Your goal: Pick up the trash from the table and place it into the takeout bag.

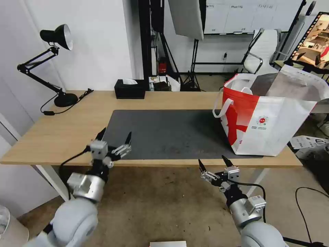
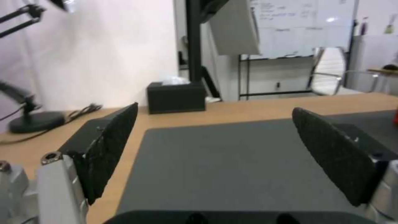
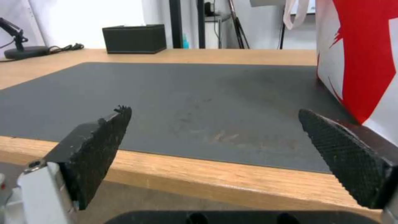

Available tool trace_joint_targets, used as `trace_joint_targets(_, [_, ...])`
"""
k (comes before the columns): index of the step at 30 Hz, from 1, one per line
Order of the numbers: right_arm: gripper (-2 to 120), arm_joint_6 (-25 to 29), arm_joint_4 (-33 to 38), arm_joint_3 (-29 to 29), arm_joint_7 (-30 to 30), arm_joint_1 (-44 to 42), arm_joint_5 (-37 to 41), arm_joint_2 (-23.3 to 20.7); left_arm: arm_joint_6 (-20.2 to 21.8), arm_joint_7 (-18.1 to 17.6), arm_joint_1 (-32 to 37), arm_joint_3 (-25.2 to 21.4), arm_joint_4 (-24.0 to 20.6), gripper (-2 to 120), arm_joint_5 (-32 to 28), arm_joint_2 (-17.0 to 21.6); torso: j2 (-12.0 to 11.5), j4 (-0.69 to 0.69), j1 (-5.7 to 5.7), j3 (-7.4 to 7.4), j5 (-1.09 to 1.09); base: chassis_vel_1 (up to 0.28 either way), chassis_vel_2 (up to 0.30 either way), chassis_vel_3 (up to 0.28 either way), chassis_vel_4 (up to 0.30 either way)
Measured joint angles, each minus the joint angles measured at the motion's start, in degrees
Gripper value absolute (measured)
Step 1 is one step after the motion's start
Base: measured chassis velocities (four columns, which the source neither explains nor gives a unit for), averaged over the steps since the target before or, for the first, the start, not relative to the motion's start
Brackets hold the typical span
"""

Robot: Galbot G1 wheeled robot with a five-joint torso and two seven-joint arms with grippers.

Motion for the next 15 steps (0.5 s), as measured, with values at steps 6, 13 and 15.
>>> trace_joint_targets(6, [100, 0.0, 0.0, 0.0, 0.0, 0.0, 0.0, 0.0, -2.04, 0.02, 7.96, -3.58, 0.25, 100, 6.15, -6.12, 0.0, 0.0, 0.0, 0.0, 0.0, 0.0, 0.0, 0.0, 0.0])
trace_joint_targets(13, [100, 0.0, 0.0, 0.0, 0.0, 0.0, 0.0, 0.0, -2.23, -0.22, 11.39, -4.04, 0.54, 100, 8.98, -9.58, 0.0, -0.01, 0.01, 0.0, 0.0, 0.0, 0.0, 0.0, 0.0])
trace_joint_targets(15, [100, 0.0, 0.0, 0.0, 0.0, 0.0, 0.0, 0.0, -2.06, -0.19, 12.73, -3.74, 0.46, 100, 9.62, -10.39, 0.0, 0.0, 0.01, 0.0, 0.01, 0.0, 0.0, 0.0, 0.0])
